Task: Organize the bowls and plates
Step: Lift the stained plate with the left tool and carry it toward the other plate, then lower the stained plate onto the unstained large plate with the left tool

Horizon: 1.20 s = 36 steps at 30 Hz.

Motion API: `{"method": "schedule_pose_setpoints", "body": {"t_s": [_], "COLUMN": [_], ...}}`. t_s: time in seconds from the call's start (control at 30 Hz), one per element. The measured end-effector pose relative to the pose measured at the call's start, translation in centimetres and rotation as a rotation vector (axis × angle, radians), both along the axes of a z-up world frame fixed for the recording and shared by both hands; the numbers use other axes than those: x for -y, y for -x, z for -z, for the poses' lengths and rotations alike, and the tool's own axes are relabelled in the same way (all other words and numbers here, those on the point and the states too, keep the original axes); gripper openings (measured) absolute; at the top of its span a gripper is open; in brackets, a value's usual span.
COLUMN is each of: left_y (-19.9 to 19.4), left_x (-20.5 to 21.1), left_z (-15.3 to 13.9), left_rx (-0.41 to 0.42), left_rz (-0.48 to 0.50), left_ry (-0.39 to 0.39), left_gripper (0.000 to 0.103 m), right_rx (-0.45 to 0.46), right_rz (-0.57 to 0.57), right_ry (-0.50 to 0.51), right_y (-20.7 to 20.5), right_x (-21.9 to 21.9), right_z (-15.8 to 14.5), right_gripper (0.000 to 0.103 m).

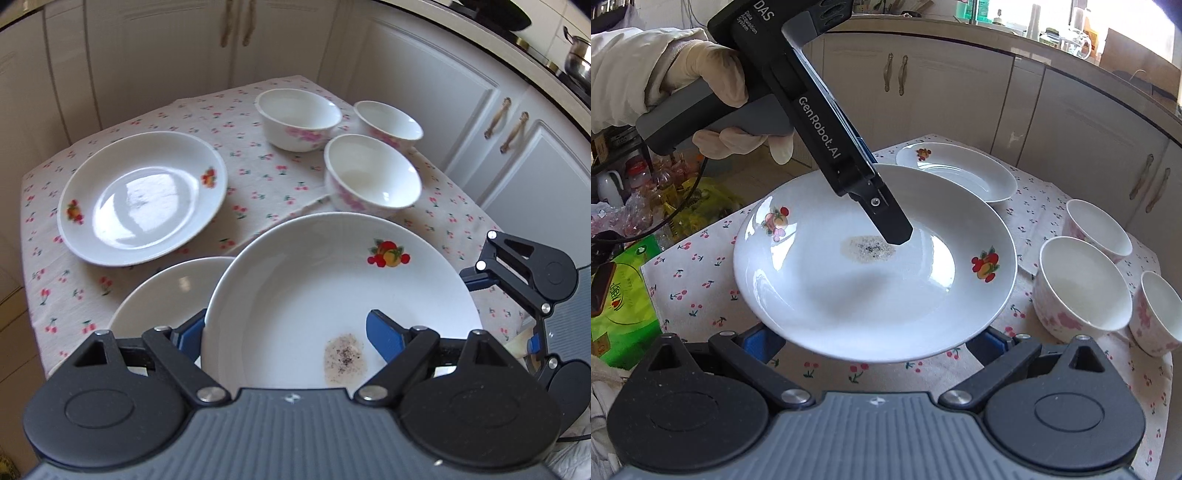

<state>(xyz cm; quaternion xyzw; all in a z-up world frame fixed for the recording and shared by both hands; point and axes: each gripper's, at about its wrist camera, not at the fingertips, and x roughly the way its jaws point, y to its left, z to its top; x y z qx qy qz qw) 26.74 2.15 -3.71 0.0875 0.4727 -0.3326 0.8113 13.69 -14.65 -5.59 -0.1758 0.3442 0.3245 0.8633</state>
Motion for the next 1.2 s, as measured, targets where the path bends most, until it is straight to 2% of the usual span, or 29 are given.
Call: {"method": "schedule_pose_setpoints", "body": {"t_s": [0.47, 0.8, 1.2], "left_y": [-2.0, -2.8, -2.8], "left_x": [-4.6, -5.3, -5.0], "left_z": [2.3, 3.4, 3.5], "left_rx": [-0.034, -0.051, -0.047], "left_rz": [-0.077, -0.082, -0.077], "left_ry": [0.031, 0.043, 0.009], "left_gripper": [0.088, 0.088, 0.088], "right_rx": [-0.067, -0.123, -0.131], "right_rz": [-0.046, -0.018, -0.001], "right_ry": [0.034, 0.069, 0.089], "right_y": [-3.1, -3.8, -3.6], "right_x": [-4.3, -5.7, -6.0], "right_z": [0.7, 0.8, 0.7], "right_gripper": [0.103, 0.103, 0.103]}}
